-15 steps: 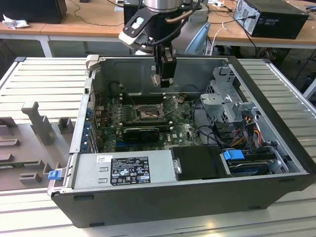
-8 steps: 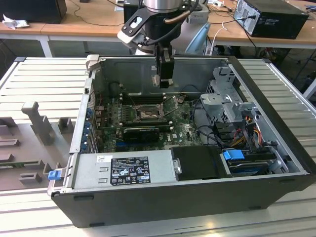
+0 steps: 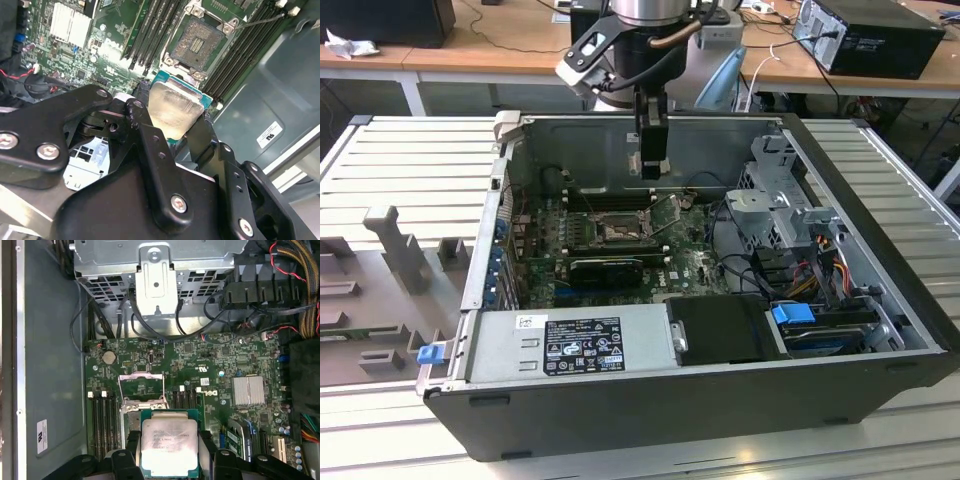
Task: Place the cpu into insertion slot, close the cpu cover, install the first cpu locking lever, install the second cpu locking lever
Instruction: 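Place the cpu into insertion slot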
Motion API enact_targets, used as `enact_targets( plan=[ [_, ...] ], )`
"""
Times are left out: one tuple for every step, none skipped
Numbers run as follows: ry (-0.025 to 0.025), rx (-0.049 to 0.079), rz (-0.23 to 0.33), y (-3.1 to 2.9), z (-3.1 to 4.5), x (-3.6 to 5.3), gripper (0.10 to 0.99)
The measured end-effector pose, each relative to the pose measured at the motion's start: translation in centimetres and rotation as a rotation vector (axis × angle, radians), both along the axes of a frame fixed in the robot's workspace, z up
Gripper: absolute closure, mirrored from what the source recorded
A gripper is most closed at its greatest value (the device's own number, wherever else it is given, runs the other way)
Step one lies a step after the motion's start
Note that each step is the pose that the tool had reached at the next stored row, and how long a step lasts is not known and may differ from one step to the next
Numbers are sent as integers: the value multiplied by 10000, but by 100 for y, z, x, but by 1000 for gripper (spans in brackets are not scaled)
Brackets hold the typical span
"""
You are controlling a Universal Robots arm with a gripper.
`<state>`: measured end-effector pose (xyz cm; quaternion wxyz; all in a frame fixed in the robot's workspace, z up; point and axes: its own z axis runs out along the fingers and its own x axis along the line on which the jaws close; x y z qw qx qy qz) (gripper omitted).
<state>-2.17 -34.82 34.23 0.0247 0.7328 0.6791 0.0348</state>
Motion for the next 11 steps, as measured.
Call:
enact_targets(
  plan=[
    [0, 0, -71, 0, -1, 0, 545],
    [0, 0, -162, 0, -2, 0, 545],
    [0, -1, -232, 0, -2, 0, 545],
    [0, -1, -381, 0, -4, 0, 545],
    [0, -1, -522, 0, -6, 1, 545],
    [0, -2, -664, 0, -7, 1, 545],
    [0, -4, -793, 0, -9, 2, 545],
    [0, -6, -886, 0, -10, 2, 545],
    [0, -8, -953, 0, -11, 3, 545],
    [0, -10, -1034, 0, -11, 3, 545],
    [0, -12, -1100, 0, -12, 4, 545]
  ],
)
